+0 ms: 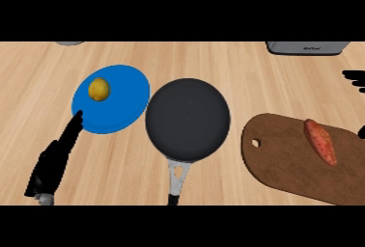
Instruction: Pick the sweet potato from the cutting board and place it in the pan
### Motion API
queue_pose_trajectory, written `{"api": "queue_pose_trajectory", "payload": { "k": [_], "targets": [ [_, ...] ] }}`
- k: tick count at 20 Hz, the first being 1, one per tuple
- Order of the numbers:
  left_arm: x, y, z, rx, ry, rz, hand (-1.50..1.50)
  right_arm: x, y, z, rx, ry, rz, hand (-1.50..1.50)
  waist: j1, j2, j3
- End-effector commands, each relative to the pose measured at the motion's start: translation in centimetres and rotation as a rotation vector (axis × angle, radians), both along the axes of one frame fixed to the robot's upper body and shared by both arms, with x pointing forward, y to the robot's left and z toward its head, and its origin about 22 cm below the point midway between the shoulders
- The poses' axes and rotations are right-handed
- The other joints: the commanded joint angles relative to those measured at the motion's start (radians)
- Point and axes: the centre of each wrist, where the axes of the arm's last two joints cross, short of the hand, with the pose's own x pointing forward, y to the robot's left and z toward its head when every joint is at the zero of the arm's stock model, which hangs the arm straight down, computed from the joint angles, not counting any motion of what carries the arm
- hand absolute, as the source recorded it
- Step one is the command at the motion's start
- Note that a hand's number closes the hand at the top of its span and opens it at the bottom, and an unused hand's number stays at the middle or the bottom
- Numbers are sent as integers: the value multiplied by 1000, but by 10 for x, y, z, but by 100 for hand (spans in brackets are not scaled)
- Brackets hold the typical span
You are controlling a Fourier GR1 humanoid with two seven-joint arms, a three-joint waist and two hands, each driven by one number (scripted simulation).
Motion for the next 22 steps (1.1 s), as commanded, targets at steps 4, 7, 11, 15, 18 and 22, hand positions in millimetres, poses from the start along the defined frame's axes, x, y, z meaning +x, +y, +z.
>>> {"api": "queue_pose_trajectory", "payload": {
  "k": [4,7,11,15,18,22],
  "targets": [
    [5,-14,-5,10,-15,13,0,27,35,22,-141,133,95,-150,-7,0,-1],
    [-8,3,-4,5,-6,2,0,29,51,-5,-179,236,133,-150,-5,-2,0],
    [-13,-8,-11,8,8,-5,0,36,60,-13,-202,265,142,-150,-1,0,0],
    [-10,-3,7,-14,6,11,0,19,59,-35,-190,284,141,-150,-13,-3,0],
    [-4,16,-16,-5,2,29,0,19,66,-42,-236,314,175,-150,-15,-2,0],
    [0,4,-15,1,0,5,0,26,59,-33,-296,354,150,-150,-11,-1,0]
  ]
}}
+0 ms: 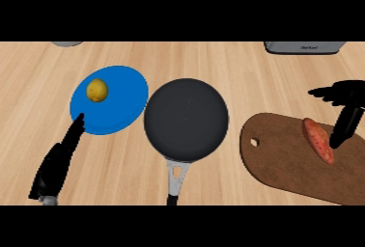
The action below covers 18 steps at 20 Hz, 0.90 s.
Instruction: Pick the sweet potato from the cutting board and place it in the pan
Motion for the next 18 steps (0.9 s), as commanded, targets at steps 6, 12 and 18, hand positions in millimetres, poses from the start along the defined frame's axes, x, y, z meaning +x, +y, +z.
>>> {"api": "queue_pose_trajectory", "payload": {
  "k": [6,12,18],
  "targets": [
    [-2,7,-3,-3,7,11,0,-12,-4,-25,-72,79,-2,-150,-2,0,0],
    [-17,2,8,1,15,0,0,-22,7,-42,-80,116,9,-150,-3,-2,0],
    [-7,6,3,8,4,-5,0,-15,10,-52,-84,120,4,-150,1,0,0]
  ]
}}
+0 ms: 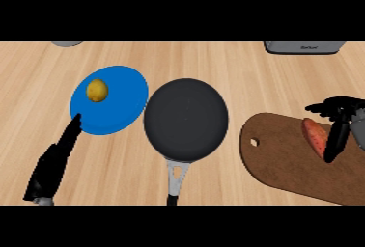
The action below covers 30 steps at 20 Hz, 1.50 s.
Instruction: Pick the sweet potato from the cutting board and place it in the pan
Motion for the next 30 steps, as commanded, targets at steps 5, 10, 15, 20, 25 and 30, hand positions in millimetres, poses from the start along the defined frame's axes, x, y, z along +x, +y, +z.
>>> {"api": "queue_pose_trajectory", "payload": {
  "k": [5,10,15,20,25,30],
  "targets": [
    [10,-1,9,-2,-7,-3,0,3,-14,-19,-8,24,1,-150,6,2,1],
    [4,-13,13,4,-8,-3,0,-13,0,-48,-5,24,-3,-150,1,0,1],
    [9,-31,-1,-7,16,10,0,-21,4,-59,59,-54,-34,150,-3,0,0],
    [-1,0,1,7,-2,-4,0,-9,-4,-53,144,-19,-64,150,2,1,0],
    [-2,-8,4,-4,-1,9,0,-17,-23,-50,141,-41,-95,150,-1,0,0],
    [2,8,13,-10,4,30,0,-40,35,-65,22,-315,9,150,-20,-8,-1]
  ]
}}
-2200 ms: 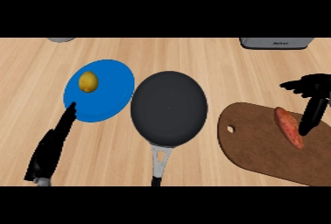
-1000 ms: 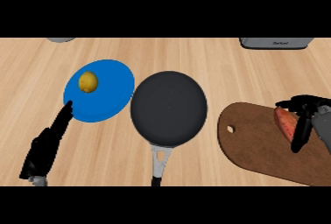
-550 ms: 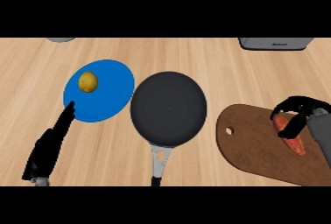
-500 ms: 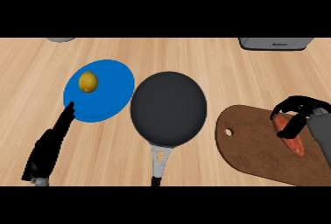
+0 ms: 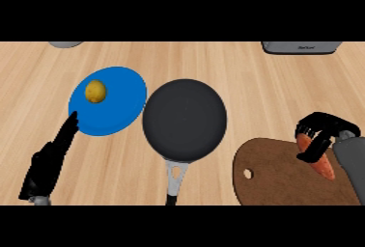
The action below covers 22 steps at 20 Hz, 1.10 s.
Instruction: Pick the sweet potato from the cutting board and place it in the pan
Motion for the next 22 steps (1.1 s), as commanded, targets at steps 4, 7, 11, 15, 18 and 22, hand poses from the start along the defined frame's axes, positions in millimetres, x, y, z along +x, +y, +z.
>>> {"api": "queue_pose_trajectory", "payload": {
  "k": [4,7,11,15,18,22],
  "targets": [
    [-4,-2,-9,7,5,18,0,-28,47,8,-228,-402,86,150,-28,-7,1],
    [-8,12,-16,3,23,16,0,-32,55,32,-223,-642,64,150,-32,-7,1],
    [3,8,-6,0,-1,30,0,-25,82,86,-238,-1026,161,150,-26,-7,1],
    [-3,7,5,16,-11,-1,0,-37,113,104,-209,-1158,206,150,2,-1,2],
    [13,2,0,-3,-13,-15,0,-39,136,112,-132,-1204,209,150,3,4,2],
    [5,-10,-2,-2,-8,-7,0,-44,175,113,-19,-1209,213,150,9,4,2]
  ]
}}
